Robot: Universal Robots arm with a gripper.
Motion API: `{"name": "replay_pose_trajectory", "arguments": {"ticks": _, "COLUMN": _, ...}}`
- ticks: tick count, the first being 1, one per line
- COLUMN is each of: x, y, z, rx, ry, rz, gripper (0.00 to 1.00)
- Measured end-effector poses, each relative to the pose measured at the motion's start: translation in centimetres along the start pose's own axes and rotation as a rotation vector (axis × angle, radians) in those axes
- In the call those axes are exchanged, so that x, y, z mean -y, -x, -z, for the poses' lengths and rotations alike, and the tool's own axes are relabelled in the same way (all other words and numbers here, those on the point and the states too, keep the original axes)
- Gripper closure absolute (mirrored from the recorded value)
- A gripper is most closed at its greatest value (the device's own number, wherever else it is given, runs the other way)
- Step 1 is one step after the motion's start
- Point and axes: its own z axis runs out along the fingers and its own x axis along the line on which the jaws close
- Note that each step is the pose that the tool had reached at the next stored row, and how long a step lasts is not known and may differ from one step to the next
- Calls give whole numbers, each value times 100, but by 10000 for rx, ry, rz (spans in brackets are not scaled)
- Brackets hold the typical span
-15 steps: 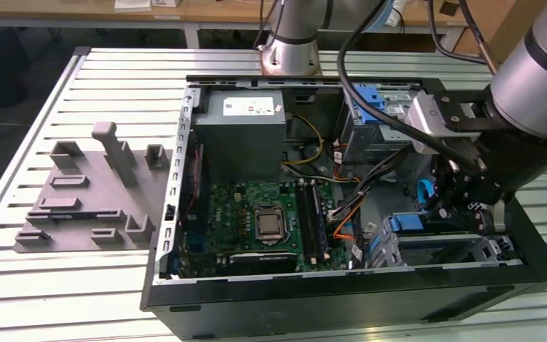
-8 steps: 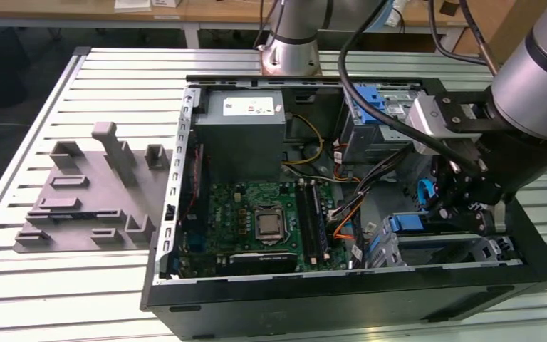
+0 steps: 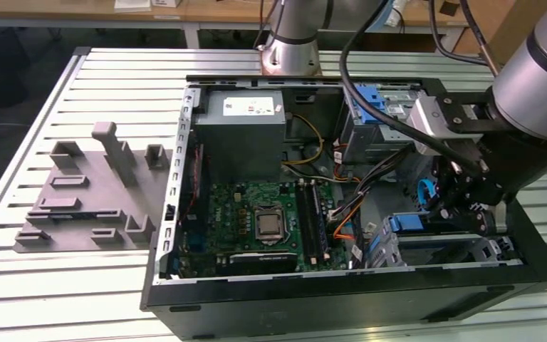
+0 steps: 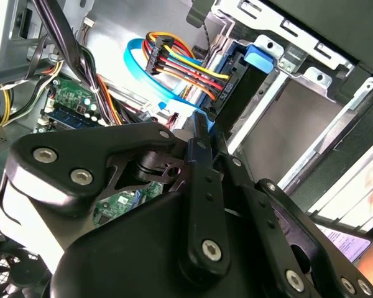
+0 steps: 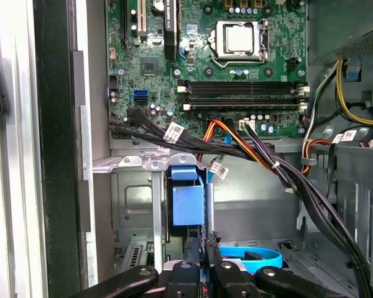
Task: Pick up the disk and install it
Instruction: 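Insert the second disk wire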
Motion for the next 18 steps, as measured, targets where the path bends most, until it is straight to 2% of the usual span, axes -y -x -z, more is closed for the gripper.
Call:
{"name": "replay_pose_trajectory", "arguments": {"ticks": 11, "x": 3, "y": -4, "z": -42, "rx": 1, "ry": 1, "rz": 1, "gripper": 84}}
{"name": "replay_pose_trajectory", "arguments": {"ticks": 18, "x": 3, "y": -4, "z": -44, "rx": -1, "ry": 0, "rz": 1, "gripper": 84}}
